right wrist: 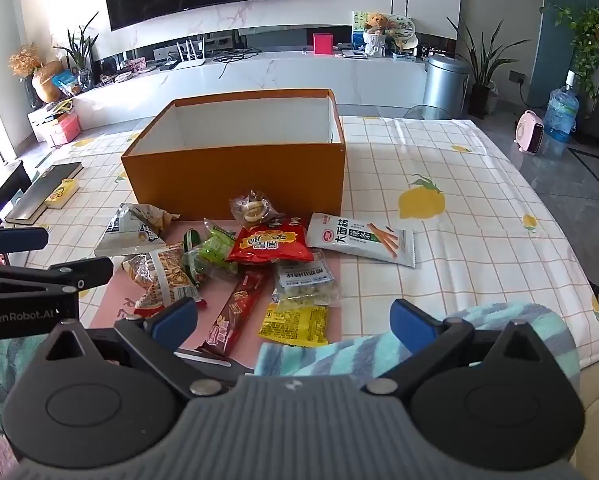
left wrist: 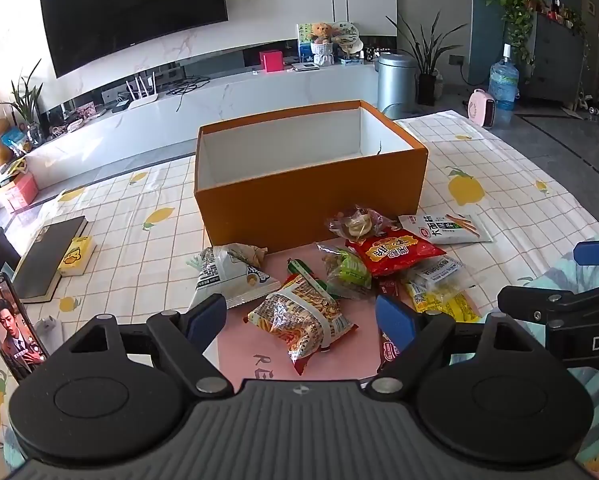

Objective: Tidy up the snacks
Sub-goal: 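Move both tools toward the snack pile in front of the orange box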

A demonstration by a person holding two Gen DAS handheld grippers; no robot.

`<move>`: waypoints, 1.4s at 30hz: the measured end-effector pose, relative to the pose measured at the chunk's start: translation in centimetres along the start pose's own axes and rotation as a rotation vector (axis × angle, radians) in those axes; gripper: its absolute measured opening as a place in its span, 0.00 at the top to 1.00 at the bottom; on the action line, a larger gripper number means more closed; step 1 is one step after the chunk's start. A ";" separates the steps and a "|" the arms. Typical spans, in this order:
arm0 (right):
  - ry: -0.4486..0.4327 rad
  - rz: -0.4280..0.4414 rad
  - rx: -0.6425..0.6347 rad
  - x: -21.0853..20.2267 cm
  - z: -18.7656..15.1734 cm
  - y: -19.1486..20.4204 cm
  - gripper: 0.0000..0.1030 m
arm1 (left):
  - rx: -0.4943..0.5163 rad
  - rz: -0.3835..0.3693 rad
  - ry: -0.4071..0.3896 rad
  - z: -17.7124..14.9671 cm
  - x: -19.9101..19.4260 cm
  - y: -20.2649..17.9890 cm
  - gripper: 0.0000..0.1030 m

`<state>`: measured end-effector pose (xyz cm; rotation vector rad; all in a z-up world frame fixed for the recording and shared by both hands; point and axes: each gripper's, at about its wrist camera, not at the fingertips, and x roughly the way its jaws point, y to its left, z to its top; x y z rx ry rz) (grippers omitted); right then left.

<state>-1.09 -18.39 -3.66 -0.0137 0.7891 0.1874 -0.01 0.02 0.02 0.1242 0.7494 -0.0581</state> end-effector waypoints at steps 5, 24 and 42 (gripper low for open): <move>0.003 -0.001 -0.001 0.0 0.0 0.0 0.04 | 0.006 -0.004 0.001 0.0 0.0 -0.2 0.04; 0.001 -0.027 -0.001 0.0 0.3 -0.1 0.04 | -0.021 -0.018 -0.005 0.4 0.2 0.0 0.04; -0.002 -0.064 0.017 0.1 0.5 -0.7 0.04 | -0.043 -0.047 -0.010 1.0 0.3 -0.2 0.04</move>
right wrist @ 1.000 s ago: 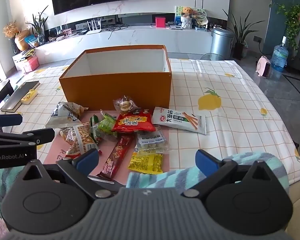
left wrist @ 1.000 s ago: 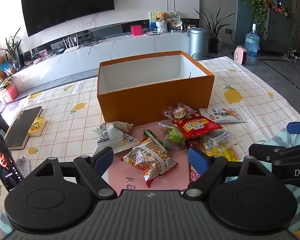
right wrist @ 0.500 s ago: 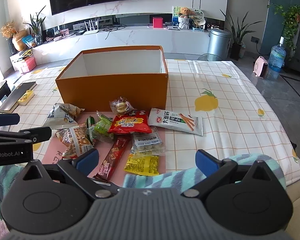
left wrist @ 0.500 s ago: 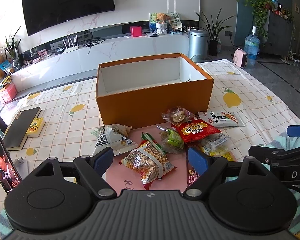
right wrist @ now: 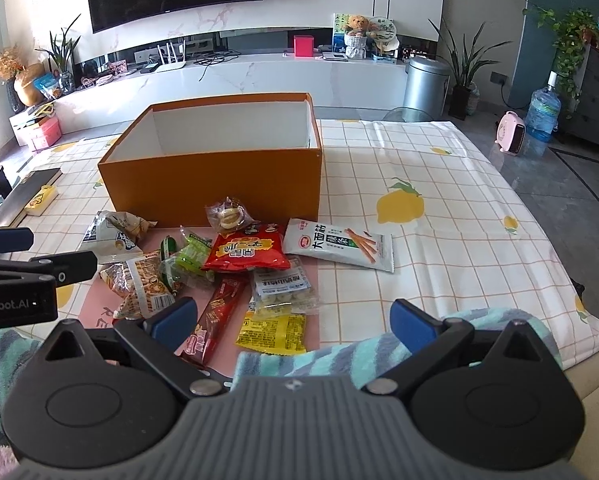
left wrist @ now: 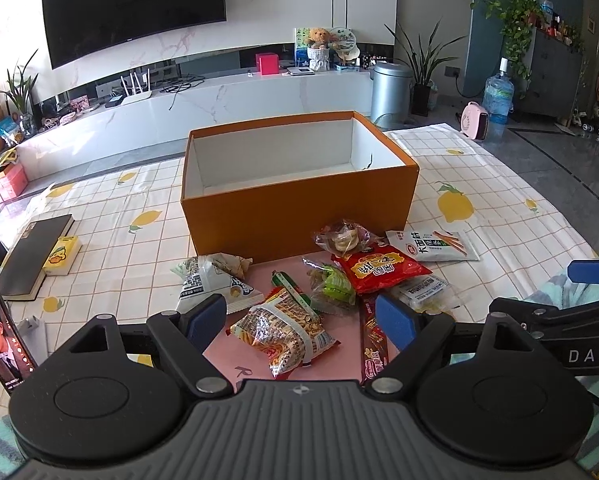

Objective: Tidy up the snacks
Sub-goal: 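Move both tools toward the snack pile in front of the orange box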

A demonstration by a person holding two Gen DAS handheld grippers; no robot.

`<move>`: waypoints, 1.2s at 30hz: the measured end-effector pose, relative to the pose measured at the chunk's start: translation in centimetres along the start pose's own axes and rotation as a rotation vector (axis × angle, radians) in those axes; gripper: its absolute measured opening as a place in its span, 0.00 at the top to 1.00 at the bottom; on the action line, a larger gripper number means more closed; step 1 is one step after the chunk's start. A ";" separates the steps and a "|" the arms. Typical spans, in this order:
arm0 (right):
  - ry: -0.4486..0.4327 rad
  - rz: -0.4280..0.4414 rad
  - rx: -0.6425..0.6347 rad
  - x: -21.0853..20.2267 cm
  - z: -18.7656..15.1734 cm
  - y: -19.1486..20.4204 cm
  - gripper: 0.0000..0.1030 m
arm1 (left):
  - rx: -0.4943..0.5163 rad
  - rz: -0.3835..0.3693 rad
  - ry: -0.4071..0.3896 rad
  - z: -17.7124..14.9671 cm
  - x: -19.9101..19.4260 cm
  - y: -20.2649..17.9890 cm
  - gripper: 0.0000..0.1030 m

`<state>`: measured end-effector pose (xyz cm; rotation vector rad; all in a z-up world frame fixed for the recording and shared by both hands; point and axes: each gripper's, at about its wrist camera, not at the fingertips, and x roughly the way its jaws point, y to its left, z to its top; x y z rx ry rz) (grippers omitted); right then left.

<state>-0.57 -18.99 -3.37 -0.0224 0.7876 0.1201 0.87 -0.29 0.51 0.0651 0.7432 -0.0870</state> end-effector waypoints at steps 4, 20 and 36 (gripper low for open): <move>0.001 -0.005 0.009 0.1 0.0 -0.3 0.04 | -0.004 -0.003 0.001 0.2 0.1 -0.1 0.04; 0.006 -0.013 0.023 0.3 -0.1 -0.5 0.04 | -0.005 -0.007 0.004 0.2 0.2 -0.3 0.04; 0.013 -0.015 0.032 0.5 -0.2 -0.6 0.04 | -0.002 -0.008 0.006 0.2 0.2 -0.5 0.04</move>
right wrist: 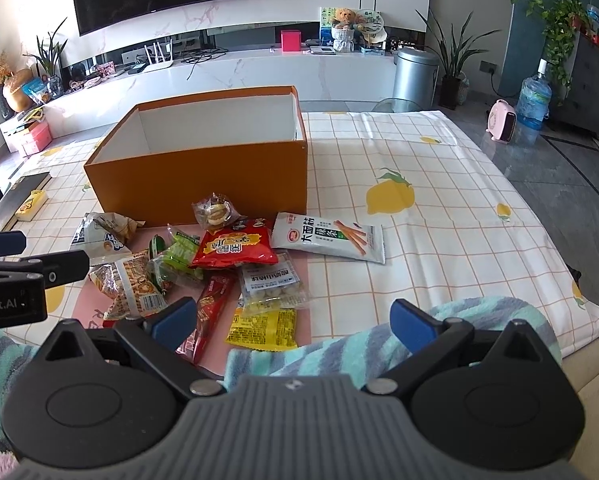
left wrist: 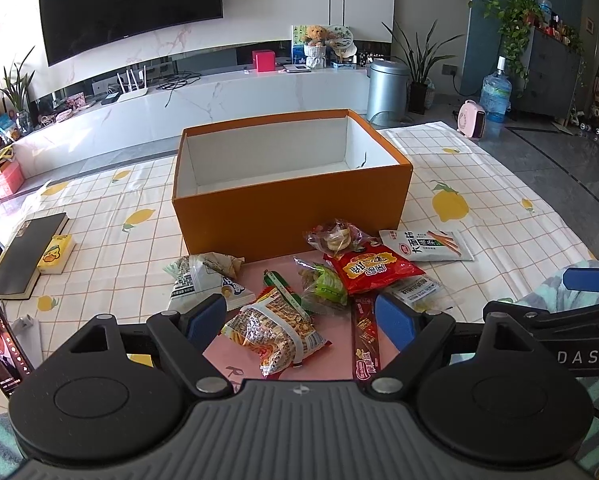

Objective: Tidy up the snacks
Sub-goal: 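Move both tools toward the snack pile in front of the orange box, then grasp the printed chip bag with left tool while right tool grasps the white-ball snack tray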

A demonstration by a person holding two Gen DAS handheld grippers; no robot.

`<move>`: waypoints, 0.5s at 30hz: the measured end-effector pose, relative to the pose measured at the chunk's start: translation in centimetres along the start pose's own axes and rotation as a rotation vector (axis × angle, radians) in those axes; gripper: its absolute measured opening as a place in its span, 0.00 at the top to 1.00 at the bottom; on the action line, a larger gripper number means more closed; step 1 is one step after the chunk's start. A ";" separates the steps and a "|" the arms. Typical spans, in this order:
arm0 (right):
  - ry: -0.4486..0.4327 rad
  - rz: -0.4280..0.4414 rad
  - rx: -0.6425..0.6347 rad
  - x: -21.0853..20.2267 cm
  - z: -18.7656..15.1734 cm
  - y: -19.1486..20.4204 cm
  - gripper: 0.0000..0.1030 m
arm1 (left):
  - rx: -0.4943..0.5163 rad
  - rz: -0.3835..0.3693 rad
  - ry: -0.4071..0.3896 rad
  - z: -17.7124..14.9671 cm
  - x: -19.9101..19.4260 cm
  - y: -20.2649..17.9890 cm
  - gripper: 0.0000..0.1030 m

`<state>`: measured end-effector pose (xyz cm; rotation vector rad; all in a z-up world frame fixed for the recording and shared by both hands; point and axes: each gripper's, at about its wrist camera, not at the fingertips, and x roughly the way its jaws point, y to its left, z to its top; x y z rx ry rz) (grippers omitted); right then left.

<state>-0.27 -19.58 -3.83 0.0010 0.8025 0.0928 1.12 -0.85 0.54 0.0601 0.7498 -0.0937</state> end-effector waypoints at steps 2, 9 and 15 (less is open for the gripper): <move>0.001 0.001 0.001 0.0 0.0 0.0 0.04 | 0.001 0.000 0.000 0.0 0.0 0.0 0.04; 0.002 0.000 0.005 0.1 -0.1 -0.1 0.04 | -0.003 -0.009 0.008 -0.1 0.1 -0.2 0.04; 0.012 -0.005 0.015 0.4 -0.3 -0.2 0.04 | -0.023 -0.047 0.015 -0.1 0.2 0.0 0.04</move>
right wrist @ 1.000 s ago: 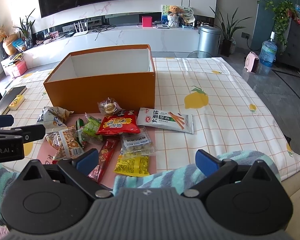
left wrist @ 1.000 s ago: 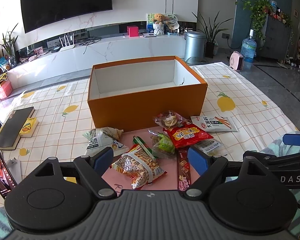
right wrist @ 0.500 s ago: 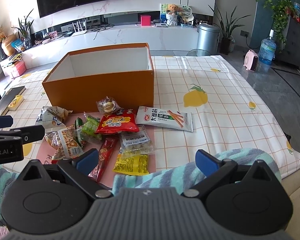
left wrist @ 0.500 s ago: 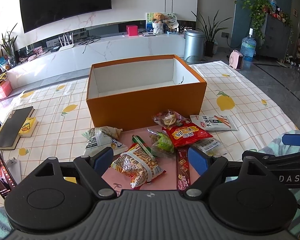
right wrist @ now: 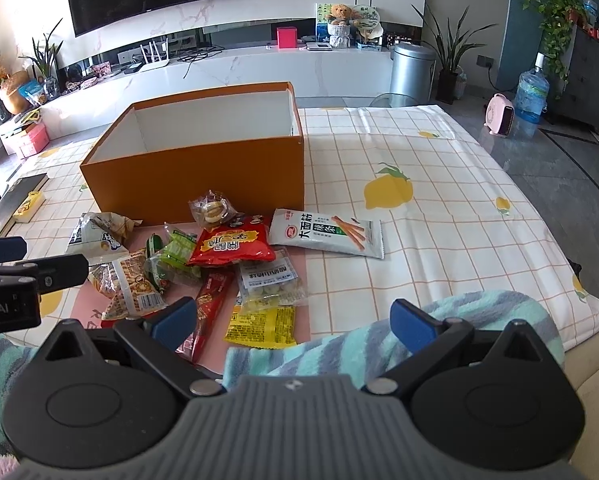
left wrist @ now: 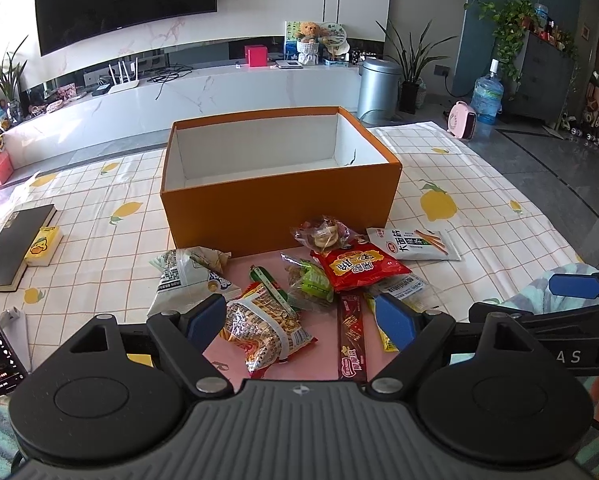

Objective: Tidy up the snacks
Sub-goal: 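Grasp the printed chip bag with left tool while right tool grasps the white-ball snack tray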

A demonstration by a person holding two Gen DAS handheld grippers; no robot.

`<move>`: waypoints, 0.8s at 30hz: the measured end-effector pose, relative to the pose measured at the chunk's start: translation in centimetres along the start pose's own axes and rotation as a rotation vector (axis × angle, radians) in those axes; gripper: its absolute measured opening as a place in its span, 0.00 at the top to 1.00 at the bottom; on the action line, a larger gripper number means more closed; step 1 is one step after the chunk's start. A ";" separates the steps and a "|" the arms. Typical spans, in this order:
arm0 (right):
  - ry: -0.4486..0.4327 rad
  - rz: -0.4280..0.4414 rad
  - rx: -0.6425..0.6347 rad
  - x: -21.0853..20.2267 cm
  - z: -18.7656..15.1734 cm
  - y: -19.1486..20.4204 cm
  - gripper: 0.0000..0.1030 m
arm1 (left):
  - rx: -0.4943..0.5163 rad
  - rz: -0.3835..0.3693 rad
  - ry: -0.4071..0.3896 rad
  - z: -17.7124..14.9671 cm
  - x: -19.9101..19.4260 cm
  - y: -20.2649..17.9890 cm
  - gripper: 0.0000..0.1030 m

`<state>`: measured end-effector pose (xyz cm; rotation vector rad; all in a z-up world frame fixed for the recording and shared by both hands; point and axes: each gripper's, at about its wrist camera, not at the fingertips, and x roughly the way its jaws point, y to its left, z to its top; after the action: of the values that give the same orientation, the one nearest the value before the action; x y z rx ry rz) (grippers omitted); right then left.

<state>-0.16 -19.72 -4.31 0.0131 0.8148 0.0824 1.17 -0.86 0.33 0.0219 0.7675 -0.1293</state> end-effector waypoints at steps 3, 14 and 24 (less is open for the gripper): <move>-0.023 0.006 0.009 0.1 -0.2 -0.1 0.04 | 0.003 -0.003 0.005 0.1 0.2 0.1 0.04; 0.011 0.109 0.039 3.6 -0.9 -1.2 0.10 | -0.095 -0.152 0.101 -0.7 2.6 1.6 0.56; 0.065 0.105 -0.048 7.2 -0.2 0.1 0.29 | -0.104 -0.077 0.137 -0.9 5.5 2.8 0.19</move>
<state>4.64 -19.10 -9.71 0.0082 0.8769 0.2021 4.86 1.39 -4.22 -0.0984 0.9114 -0.1618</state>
